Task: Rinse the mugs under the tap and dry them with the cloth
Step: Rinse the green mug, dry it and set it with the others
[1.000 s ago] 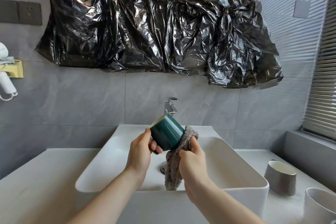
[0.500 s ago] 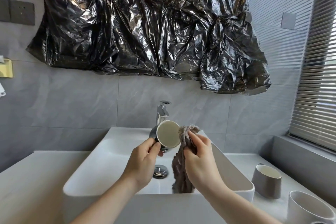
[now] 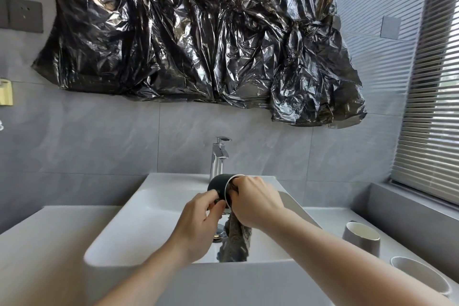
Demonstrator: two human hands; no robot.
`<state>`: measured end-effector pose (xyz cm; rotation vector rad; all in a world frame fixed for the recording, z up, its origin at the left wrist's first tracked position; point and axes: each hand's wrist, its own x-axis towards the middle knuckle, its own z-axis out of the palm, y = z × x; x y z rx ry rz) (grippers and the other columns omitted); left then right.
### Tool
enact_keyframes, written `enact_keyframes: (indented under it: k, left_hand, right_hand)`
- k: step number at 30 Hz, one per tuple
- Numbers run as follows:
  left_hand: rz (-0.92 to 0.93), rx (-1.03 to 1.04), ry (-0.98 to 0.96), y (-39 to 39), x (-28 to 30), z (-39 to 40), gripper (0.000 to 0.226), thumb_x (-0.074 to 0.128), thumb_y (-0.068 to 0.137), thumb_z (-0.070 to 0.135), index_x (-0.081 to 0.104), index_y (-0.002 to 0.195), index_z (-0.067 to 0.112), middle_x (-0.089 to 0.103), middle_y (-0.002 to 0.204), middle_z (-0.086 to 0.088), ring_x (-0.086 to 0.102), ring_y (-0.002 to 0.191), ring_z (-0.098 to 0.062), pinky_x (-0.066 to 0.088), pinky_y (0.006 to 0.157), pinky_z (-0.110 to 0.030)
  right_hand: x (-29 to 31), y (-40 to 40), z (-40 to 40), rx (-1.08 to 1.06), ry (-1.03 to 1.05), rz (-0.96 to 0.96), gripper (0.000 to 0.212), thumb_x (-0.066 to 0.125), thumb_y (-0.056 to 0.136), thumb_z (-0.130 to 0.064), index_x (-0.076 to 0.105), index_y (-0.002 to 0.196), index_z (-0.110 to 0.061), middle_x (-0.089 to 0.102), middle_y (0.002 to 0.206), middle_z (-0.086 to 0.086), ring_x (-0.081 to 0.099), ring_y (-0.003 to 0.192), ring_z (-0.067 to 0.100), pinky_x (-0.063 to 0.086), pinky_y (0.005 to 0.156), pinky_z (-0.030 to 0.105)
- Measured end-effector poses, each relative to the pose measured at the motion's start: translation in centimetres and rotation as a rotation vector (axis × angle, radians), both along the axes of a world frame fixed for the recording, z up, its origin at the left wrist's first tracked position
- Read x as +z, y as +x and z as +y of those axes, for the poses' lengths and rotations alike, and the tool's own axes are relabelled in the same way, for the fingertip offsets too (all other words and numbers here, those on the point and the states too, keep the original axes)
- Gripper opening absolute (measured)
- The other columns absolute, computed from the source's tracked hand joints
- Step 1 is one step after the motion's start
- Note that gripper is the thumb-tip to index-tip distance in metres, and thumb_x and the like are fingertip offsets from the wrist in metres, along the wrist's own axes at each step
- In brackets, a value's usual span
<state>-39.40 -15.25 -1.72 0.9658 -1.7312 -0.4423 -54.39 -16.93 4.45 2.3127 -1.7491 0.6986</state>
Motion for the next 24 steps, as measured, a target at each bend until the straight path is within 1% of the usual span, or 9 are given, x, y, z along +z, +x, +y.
enact_keyframes:
  k: [5, 8, 11, 12, 14, 17, 20, 22, 24]
  left_hand:
    - [-0.014, 0.058, -0.004, 0.3, -0.1, -0.5, 0.039, 0.051, 0.105, 0.018, 0.044, 0.07, 0.031, 0.042, 0.066, 0.016, 0.037, 0.069, -0.01, 0.028, 0.061, -0.024]
    - [0.0, 0.045, -0.031, 0.2, -0.1, -0.3, 0.034, 0.05, 0.105, 0.018, 0.049, 0.073, 0.029, 0.046, 0.069, 0.015, 0.04, 0.07, -0.009, 0.033, 0.06, -0.017]
    - [-0.013, 0.064, -0.058, 0.2, -0.2, -0.3, 0.029, 0.051, 0.105, 0.018, 0.048, 0.076, 0.018, 0.044, 0.068, 0.014, 0.038, 0.068, -0.009, 0.032, 0.059, -0.019]
    - [-0.014, 0.074, -0.057, 0.2, -0.3, -0.4, 0.029, 0.051, 0.105, 0.018, 0.045, 0.077, 0.014, 0.041, 0.067, 0.014, 0.036, 0.067, -0.009, 0.03, 0.058, -0.022]
    - [-0.006, 0.094, -0.042, 0.4, -0.3, -0.6, 0.032, 0.051, 0.105, 0.019, 0.039, 0.077, 0.01, 0.037, 0.065, 0.012, 0.032, 0.064, -0.009, 0.028, 0.057, -0.026]
    - [-0.033, 0.091, -0.02, 0.3, -0.4, -0.7, 0.033, 0.051, 0.106, 0.02, 0.037, 0.077, 0.01, 0.038, 0.067, 0.007, 0.031, 0.063, -0.01, 0.029, 0.06, -0.031]
    - [-0.074, 0.089, -0.029, 0.0, -0.6, -0.7, 0.034, 0.051, 0.106, 0.021, 0.038, 0.077, 0.011, 0.038, 0.067, 0.008, 0.031, 0.063, -0.011, 0.029, 0.059, -0.03]
    - [-0.103, 0.103, -0.056, -0.1, -0.7, -0.6, 0.034, 0.052, 0.105, 0.02, 0.037, 0.076, 0.011, 0.038, 0.067, 0.007, 0.032, 0.064, -0.012, 0.029, 0.059, -0.028]
    - [-0.134, 0.114, -0.082, -0.1, -0.6, -0.6, 0.035, 0.053, 0.105, 0.019, 0.036, 0.075, 0.014, 0.038, 0.068, 0.008, 0.033, 0.065, -0.013, 0.028, 0.059, -0.026]
  right_hand:
    - [0.6, 0.1, -0.3, 0.111, 0.127, 0.113, 0.017, 0.043, 0.103, -0.024, 0.049, 0.088, -0.023, 0.06, 0.111, 0.005, 0.05, 0.087, 0.032, 0.035, 0.072, 0.037]
    - [0.8, -0.3, 0.3, 0.184, 0.196, 0.131, 0.023, 0.043, 0.102, -0.016, 0.045, 0.082, -0.023, 0.047, 0.105, -0.001, 0.044, 0.09, 0.028, 0.034, 0.076, 0.035]
    - [1.0, -0.8, 1.1, 0.266, 0.269, 0.107, 0.035, 0.04, 0.104, -0.012, 0.043, 0.072, -0.025, 0.049, 0.096, -0.005, 0.035, 0.091, 0.019, 0.026, 0.074, 0.03]
    - [0.9, -1.1, 1.4, 0.277, 0.3, 0.103, 0.033, 0.039, 0.104, -0.013, 0.05, 0.075, -0.024, 0.055, 0.097, -0.001, 0.039, 0.091, 0.023, 0.029, 0.074, 0.033]
    - [0.8, -1.6, 1.9, 0.282, 0.349, 0.12, 0.031, 0.038, 0.104, -0.017, 0.068, 0.107, -0.026, 0.063, 0.101, 0.004, 0.051, 0.096, 0.029, 0.042, 0.08, 0.039]
    - [0.5, -2.4, 2.8, 0.284, 0.368, 0.134, 0.041, 0.04, 0.104, -0.019, 0.064, 0.132, -0.035, 0.06, 0.095, 0.001, 0.053, 0.091, 0.027, 0.045, 0.078, 0.037]
    - [0.3, -3.0, 3.0, 0.227, 0.369, 0.191, 0.026, 0.043, 0.1, -0.014, 0.066, 0.102, -0.026, 0.061, 0.093, 0.008, 0.051, 0.088, 0.031, 0.046, 0.078, 0.043]
    - [0.2, -3.2, 2.8, 0.153, 0.373, 0.236, 0.024, 0.044, 0.094, -0.011, 0.049, 0.075, -0.025, 0.053, 0.084, 0.004, 0.049, 0.086, 0.031, 0.043, 0.072, 0.041]
    - [0.2, -3.4, 2.5, 0.105, 0.37, 0.256, 0.027, 0.045, 0.091, -0.011, 0.04, 0.069, -0.026, 0.048, 0.081, 0.0, 0.049, 0.086, 0.031, 0.041, 0.071, 0.036]
